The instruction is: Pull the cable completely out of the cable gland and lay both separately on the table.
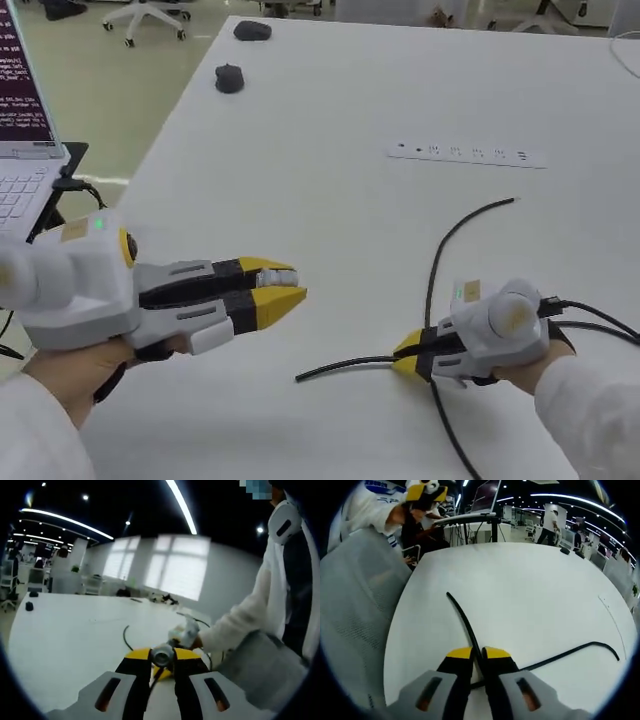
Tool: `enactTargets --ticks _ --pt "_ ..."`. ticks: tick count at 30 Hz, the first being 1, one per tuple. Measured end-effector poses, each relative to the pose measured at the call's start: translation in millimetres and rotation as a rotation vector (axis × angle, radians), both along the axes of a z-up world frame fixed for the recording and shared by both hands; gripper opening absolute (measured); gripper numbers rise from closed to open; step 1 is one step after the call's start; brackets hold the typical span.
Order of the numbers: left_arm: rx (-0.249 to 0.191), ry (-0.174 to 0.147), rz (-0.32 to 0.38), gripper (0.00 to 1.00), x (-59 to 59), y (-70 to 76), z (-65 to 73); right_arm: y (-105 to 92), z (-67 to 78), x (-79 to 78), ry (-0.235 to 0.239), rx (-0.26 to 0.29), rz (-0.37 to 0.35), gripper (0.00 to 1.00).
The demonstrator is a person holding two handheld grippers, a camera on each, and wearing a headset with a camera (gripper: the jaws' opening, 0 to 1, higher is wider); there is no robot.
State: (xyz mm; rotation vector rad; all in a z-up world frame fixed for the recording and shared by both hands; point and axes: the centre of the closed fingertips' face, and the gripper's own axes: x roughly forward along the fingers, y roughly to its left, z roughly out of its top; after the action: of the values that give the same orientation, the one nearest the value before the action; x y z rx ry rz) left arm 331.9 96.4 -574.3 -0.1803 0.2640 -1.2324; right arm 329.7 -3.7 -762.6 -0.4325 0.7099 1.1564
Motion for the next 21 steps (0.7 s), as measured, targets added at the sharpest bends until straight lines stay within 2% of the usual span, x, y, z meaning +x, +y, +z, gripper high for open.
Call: enactTargets --ticks 3,5,7,10,13,18,21 --pt "0.004 0.005 -0.006 0.17 4.3 -3.6 -4.9 1.0 0.8 0.8 0.0 0.017 -0.016 0.09" --pt "0.007 0.007 -0.01 0.17 7.6 -7.3 -9.0 0.8 1.5 1.6 0.005 0.03 -0.04 0.16" --pt "0.029 0.003 -0.016 0.17 11.5 -11.3 -17.4 5.0 9.5 -0.5 0.017 0.094 -0.046 0.23" --pt "0.057 0.011 -0.024 0.17 17.2 -17.4 -31.6 0.3 16.4 0.4 0.009 0.105 -0.056 0.25" --pt "0.093 0.013 -0.02 0.18 24.0 -23.0 -48.7 -5.0 24.9 2.6 -0.008 0.122 -0.073 0.27" --pt "0.174 0.043 0.002 0.18 35.1 -30.0 -91.2 -20.0 43.3 5.2 -0.039 0.154 -0.119 0.27" --pt "0.228 0.048 0.025 0.18 39.7 -31.3 -112.7 -28.5 55.6 6.3 -0.056 0.184 -0.16 0.27"
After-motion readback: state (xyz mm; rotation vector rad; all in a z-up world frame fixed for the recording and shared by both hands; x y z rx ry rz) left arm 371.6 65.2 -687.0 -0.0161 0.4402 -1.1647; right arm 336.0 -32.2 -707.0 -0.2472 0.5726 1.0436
